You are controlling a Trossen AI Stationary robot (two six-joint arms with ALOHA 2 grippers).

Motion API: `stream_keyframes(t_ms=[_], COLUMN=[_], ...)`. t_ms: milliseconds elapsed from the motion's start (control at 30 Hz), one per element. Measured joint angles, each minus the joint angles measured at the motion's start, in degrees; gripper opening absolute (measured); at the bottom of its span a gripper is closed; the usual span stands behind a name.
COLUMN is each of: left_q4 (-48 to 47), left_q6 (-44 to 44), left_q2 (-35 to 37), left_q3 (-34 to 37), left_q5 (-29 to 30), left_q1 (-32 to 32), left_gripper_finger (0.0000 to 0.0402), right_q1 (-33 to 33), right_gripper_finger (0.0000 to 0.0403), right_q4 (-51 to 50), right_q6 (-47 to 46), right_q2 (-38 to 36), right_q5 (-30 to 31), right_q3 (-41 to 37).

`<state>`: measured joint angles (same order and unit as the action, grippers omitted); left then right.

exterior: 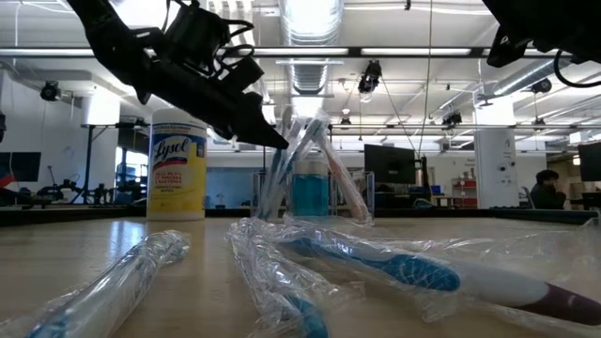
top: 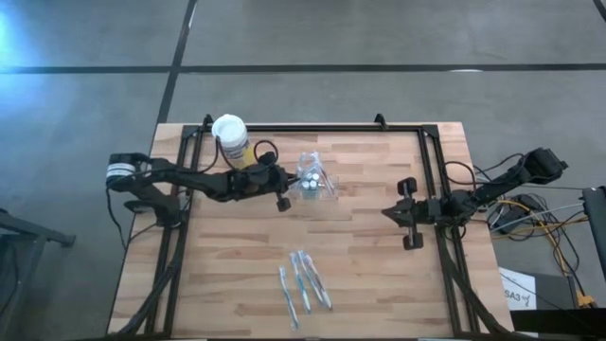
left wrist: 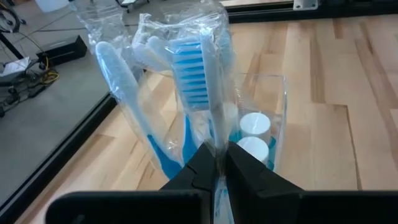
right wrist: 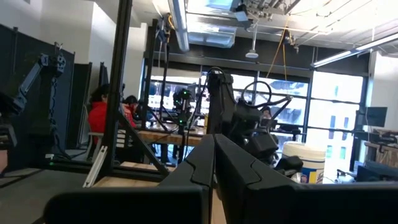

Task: Pick & Place toothbrushing station
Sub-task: Put the blue toothbrush into the left section of the transparent organizer

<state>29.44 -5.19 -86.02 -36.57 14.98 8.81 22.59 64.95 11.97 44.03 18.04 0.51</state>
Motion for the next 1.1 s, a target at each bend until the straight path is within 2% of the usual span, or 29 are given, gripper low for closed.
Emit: stream_keyframes(t_ms=[200,433,600,800,967,1100], left_q4=[0.2,-0.7,-0.7,-0.5,-2.3,-6.2], left_q6=[0.6,3.1,3.9,4.8,5.1,5.1], left_q2=[-0.3,-0.3,-0.2,1.0,4.8,9.5], left_q3=[0.0,0.2,0.2,0.2,0.2,0.2], left_q5=[-1.4,-2.1,-2.1,-2.1,-2.1,-2.3], left_q1=[0.3,0.3,0.3,0.3,0.3,0.2], left_gripper_finger=[0.0023,0.0062,0.0107,0.0185,0.0244,0.0269], right_q1=[0.0,0.0,0.0,0.0,0.0,0.0], right_gripper_finger=[0.0009,0.0008,0.0008,0.0008,0.0008,0.0008], right_q4=[0.0,0.0,0.0,0.0,0.0,0.0], right_q6=[0.0,0.0,0.0,0.0,0.0,0.0], right_q2=[0.0,0.0,0.0,0.0,0.0,0.0], right_q5=[0.0,0.0,0.0,0.0,0.0,0.0], right_q3=[0.0,0.0,0.0,0.0,0.0,0.0])
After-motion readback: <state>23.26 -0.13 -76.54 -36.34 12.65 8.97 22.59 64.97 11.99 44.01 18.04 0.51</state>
